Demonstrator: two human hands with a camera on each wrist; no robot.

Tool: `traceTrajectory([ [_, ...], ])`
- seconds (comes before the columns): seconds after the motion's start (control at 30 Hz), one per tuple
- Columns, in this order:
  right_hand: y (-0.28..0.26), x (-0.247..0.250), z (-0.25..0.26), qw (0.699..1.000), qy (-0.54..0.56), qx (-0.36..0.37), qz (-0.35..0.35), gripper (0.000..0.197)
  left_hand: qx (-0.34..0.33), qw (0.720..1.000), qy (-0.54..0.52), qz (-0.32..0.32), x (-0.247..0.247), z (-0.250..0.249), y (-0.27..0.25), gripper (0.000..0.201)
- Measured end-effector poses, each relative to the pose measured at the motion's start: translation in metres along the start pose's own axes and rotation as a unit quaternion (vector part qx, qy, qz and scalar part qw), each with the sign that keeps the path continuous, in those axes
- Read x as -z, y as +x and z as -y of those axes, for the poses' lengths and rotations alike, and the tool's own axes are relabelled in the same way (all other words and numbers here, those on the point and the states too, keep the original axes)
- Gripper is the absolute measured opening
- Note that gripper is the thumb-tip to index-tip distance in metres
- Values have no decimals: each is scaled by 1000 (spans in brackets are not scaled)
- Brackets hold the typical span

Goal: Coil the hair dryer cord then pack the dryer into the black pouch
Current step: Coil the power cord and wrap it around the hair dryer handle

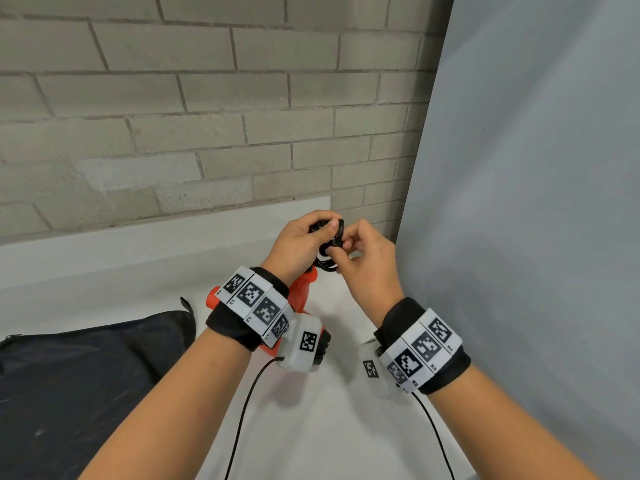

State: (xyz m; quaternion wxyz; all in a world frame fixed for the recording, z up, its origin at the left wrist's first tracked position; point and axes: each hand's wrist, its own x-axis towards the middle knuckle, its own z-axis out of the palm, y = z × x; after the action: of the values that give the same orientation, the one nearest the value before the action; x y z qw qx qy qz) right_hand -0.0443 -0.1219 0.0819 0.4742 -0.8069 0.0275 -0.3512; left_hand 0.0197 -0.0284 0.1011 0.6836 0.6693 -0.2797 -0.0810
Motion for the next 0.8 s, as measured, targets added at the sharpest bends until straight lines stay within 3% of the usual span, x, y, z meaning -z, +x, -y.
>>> traceTrajectory([
  [0.13,0,0,-1,996,-84,8,9,33,-8,999,3,38,-5,-4,-6,8],
  [0.27,6,0,-13,999,-3,-34,-1,31,-6,999,20,48,-1,-4,-5,19],
  [0.33,11,3,-20,992,56,-64,95,43,-8,997,24,79,1,-5,-7,24],
  [0.4,14,8,-24,963,132,-90,218,51,-3,994,17,108,4,-6,-8,29],
  [0.5,18,16,-28,939,144,-93,297,64,-4,994,18,109,9,-5,-7,30],
  [0.67,19,25,-31,954,37,-30,297,30,9,996,4,94,18,-8,-8,27],
  [0.8,20,24,-31,954,-2,6,300,23,12,996,1,86,18,-9,-10,27],
])
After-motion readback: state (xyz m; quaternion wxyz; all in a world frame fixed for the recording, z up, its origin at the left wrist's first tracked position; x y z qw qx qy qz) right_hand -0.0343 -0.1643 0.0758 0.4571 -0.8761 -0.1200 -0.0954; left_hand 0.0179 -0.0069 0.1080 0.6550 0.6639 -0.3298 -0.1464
